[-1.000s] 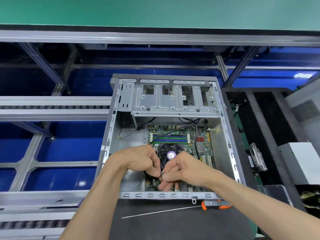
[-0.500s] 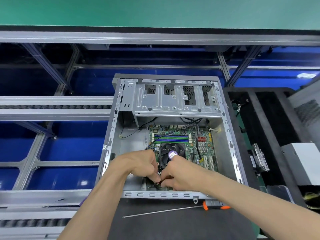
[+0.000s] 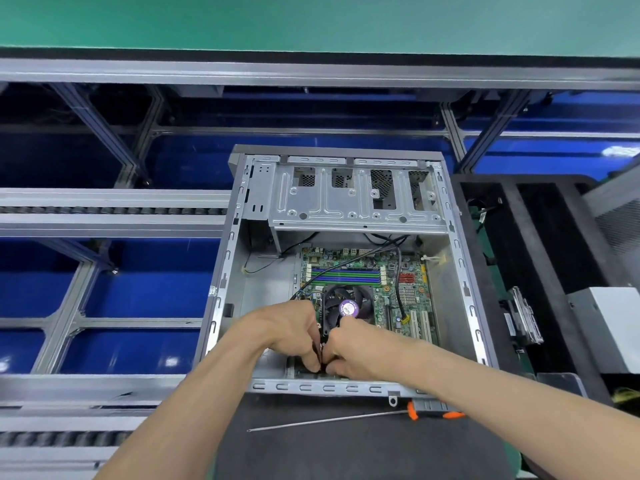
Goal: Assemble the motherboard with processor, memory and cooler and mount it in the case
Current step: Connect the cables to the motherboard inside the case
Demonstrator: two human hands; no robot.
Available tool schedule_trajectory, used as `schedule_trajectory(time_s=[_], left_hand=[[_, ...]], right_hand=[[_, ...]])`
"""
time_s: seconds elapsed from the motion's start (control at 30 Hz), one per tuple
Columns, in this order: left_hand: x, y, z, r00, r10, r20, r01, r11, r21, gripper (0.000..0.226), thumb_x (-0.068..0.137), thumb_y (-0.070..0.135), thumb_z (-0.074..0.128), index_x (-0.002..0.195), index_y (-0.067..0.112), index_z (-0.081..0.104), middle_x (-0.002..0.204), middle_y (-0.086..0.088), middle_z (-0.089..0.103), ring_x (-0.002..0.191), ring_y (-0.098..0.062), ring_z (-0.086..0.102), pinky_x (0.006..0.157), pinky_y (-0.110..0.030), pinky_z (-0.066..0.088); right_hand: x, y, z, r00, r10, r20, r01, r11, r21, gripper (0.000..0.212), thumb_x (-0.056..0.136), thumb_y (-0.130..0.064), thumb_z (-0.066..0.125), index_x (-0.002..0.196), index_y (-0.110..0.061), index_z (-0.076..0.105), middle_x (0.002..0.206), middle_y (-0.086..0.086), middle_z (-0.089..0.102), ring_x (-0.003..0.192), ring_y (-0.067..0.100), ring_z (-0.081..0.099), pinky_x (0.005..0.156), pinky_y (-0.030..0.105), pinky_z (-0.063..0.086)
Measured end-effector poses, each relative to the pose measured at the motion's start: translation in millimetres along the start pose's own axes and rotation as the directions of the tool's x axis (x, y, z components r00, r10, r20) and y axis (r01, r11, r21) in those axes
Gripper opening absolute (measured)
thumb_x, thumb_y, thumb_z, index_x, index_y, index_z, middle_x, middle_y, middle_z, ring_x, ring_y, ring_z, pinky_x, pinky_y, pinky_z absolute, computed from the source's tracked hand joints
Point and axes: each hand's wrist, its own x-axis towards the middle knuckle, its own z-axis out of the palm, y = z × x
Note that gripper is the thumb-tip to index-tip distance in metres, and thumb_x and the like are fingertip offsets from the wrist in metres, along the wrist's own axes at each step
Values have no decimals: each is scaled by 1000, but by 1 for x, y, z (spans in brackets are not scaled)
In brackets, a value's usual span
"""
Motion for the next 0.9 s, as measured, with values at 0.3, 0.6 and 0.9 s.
schedule_trajectory(time_s=[0.3, 0.6, 0.9], left_hand=[[4, -1, 4, 997, -22, -78, 19, 999, -38, 21, 66, 31, 87, 86, 28, 81, 47, 23, 57, 49, 9, 50, 42, -7, 32], [5, 0, 6, 997, -7, -73, 5, 999, -36, 18, 67, 25, 84, 85, 20, 81, 40, 21, 50, 42, 8, 46, 38, -7, 28], [4, 1, 9, 995, 25, -92, -23, 999, 24, 10, 68, 20, 81, 76, 18, 76, 39, 3, 44, 32, 2, 40, 33, -9, 23]], right_hand=[[-12, 9, 0, 979, 6, 204, -61, 963, 263, 31, 98, -7, 47, 123, -9, 65, 85, 8, 59, 78, 22, 46, 73, 32, 41], [-16, 11, -2, 973, 46, 226, -134, 912, 388, 39, 96, -4, 49, 130, -15, 65, 120, 18, 66, 88, 18, 51, 96, 41, 48], [-16, 13, -2, 963, 66, 260, -164, 912, 376, 31, 98, -8, 51, 125, -9, 66, 100, 4, 65, 87, 23, 54, 77, 29, 45]])
